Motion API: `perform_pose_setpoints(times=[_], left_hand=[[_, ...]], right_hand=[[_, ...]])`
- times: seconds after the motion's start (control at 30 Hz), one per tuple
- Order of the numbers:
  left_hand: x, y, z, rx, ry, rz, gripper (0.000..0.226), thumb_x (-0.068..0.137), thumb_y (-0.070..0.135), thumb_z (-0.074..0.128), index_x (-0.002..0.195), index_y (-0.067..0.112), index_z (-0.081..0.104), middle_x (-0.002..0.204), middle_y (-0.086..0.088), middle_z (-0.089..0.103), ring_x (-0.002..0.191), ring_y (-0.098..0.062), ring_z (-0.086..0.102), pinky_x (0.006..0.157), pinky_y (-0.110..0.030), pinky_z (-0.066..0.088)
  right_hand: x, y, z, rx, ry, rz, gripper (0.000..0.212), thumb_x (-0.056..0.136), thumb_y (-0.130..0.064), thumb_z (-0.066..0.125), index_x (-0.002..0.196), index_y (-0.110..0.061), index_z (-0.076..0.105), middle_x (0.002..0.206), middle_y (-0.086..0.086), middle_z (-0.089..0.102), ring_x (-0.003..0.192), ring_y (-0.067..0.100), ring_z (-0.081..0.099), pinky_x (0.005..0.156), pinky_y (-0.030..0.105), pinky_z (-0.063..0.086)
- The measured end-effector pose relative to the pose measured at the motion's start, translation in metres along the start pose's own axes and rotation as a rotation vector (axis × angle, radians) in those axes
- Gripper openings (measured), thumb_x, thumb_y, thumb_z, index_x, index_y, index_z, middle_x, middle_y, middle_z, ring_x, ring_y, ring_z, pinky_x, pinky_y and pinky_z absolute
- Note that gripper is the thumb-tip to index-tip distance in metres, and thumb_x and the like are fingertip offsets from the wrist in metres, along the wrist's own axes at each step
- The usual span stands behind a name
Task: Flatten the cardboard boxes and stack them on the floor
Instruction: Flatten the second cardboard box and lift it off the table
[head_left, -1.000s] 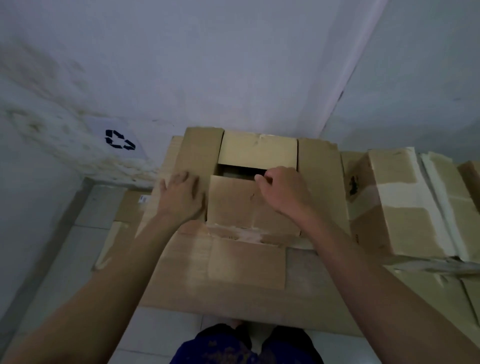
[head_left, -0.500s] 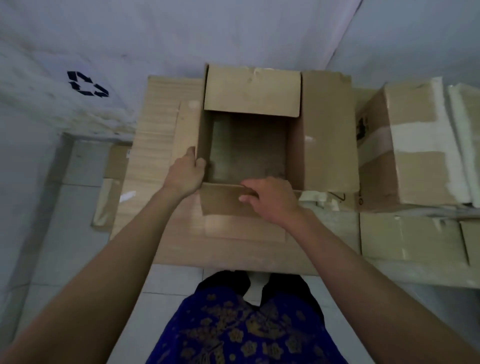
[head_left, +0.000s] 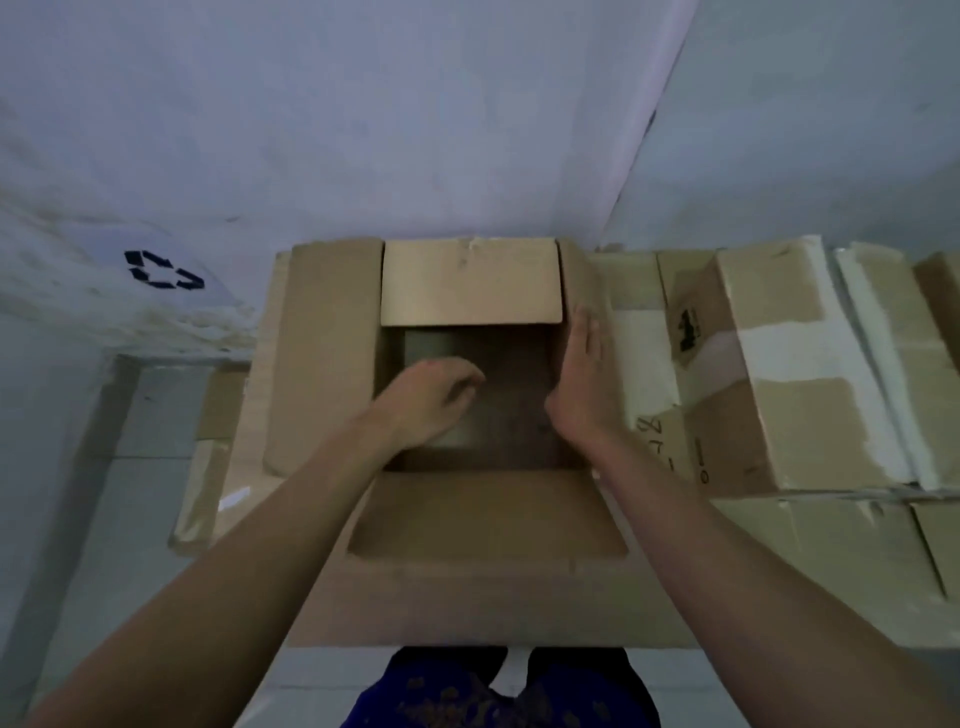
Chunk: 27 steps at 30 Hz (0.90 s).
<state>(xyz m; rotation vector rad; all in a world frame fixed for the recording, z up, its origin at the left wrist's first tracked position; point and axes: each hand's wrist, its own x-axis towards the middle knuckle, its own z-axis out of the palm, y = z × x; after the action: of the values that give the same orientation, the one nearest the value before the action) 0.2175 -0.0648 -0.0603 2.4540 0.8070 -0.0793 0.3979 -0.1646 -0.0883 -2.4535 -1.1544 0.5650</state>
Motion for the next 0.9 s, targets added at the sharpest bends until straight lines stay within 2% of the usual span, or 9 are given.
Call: perform_pose_setpoints(times=[0.1,0.2,0.33,0.43,0.57,0.67,0.73,0.83,0.9], left_hand=[[0.023,-0.002,0.001,0.181,0.079,-0.015,0.056,0.099,0.024,0.045,0.153,0.017,0.031,0.161,-0.003,0.025,0.15,-0.022,0.018,0.122,-0.037,0.011],[0.037,0.002,-0.014,0.318,0.332,0.076,0.065,0.093,0.022,0.047,0.153,0.01,0.027,0.165,-0.008,0.006,0.152,-0.025,-0.003,0.121,-0.052,0.009],[0.081,0.002,-0.037,0.376,0.299,-0.041,0.078,0.089,0.026,0.048,0.157,0.013,0.011,0.164,-0.009,-0.013,0.15,-0.028,-0.018,0.119,-0.06,-0.001],[0.122,-0.003,-0.048,0.348,0.139,-0.166,0.08,0.09,0.028,0.049,0.157,0.016,0.006,0.164,-0.006,-0.012,0.15,-0.029,-0.015,0.116,-0.065,-0.004],[0.152,-0.009,-0.041,0.291,0.006,-0.274,0.076,0.089,0.023,0.052,0.154,0.018,0.013,0.159,-0.009,0.017,0.149,-0.032,0.009,0.113,-0.07,-0.002],[0.158,-0.005,-0.038,0.261,-0.028,-0.299,0.077,0.09,0.026,0.05,0.154,0.016,0.01,0.16,-0.011,0.014,0.149,-0.033,0.004,0.112,-0.069,-0.007],[0.155,0.0,-0.036,0.223,-0.037,-0.31,0.08,0.094,0.032,0.048,0.156,0.014,0.001,0.164,-0.01,-0.004,0.15,-0.03,-0.012,0.115,-0.062,-0.012],[0.132,0.022,-0.017,0.036,0.037,-0.299,0.079,0.101,0.042,0.041,0.157,0.01,-0.005,0.161,-0.013,-0.022,0.148,-0.03,-0.022,0.12,-0.049,-0.008],[0.105,0.05,0.011,-0.165,0.045,-0.296,0.08,0.1,0.052,0.038,0.157,0.01,0.001,0.163,-0.012,-0.014,0.151,-0.029,-0.012,0.121,-0.043,-0.001]], right_hand=[[-0.002,0.009,0.007,0.038,-0.004,-0.035,0.124,0.075,0.001,0.078,0.158,-0.02,-0.011,0.168,0.001,-0.004,0.154,0.024,0.004,0.122,0.044,0.024],[-0.001,0.012,0.006,0.086,-0.006,-0.052,0.124,0.072,-0.001,0.079,0.159,-0.019,-0.007,0.167,0.0,-0.003,0.154,0.022,0.006,0.123,0.043,0.022],[-0.003,0.013,0.007,0.078,0.001,-0.074,0.124,0.074,-0.003,0.079,0.159,-0.02,-0.009,0.167,0.0,-0.003,0.154,0.021,0.004,0.123,0.042,0.022],[-0.002,0.015,0.006,0.081,0.006,-0.085,0.125,0.074,-0.003,0.078,0.158,-0.022,-0.012,0.167,-0.002,-0.004,0.154,0.018,0.002,0.123,0.04,0.021],[0.0,0.014,0.007,0.123,-0.005,-0.057,0.125,0.075,-0.002,0.077,0.158,-0.026,-0.013,0.167,-0.008,-0.005,0.154,0.016,0.004,0.122,0.042,0.025],[0.002,0.013,0.008,0.145,-0.023,-0.023,0.119,0.077,-0.001,0.074,0.159,-0.026,-0.009,0.167,-0.007,-0.001,0.153,0.017,0.009,0.121,0.042,0.028],[0.0,0.007,0.004,0.282,0.024,-0.019,0.093,0.09,-0.009,0.064,0.16,-0.024,0.005,0.166,-0.007,0.012,0.151,0.014,0.016,0.121,0.038,0.026],[-0.008,0.002,-0.009,0.659,0.147,0.131,0.035,0.106,-0.035,0.042,0.138,-0.027,0.055,0.139,-0.008,0.055,0.129,0.011,0.049,0.104,0.027,0.041],[-0.011,0.021,-0.008,0.774,0.22,0.325,0.032,0.107,-0.036,0.038,0.113,-0.025,0.068,0.112,-0.006,0.067,0.108,0.014,0.061,0.088,0.027,0.048]])
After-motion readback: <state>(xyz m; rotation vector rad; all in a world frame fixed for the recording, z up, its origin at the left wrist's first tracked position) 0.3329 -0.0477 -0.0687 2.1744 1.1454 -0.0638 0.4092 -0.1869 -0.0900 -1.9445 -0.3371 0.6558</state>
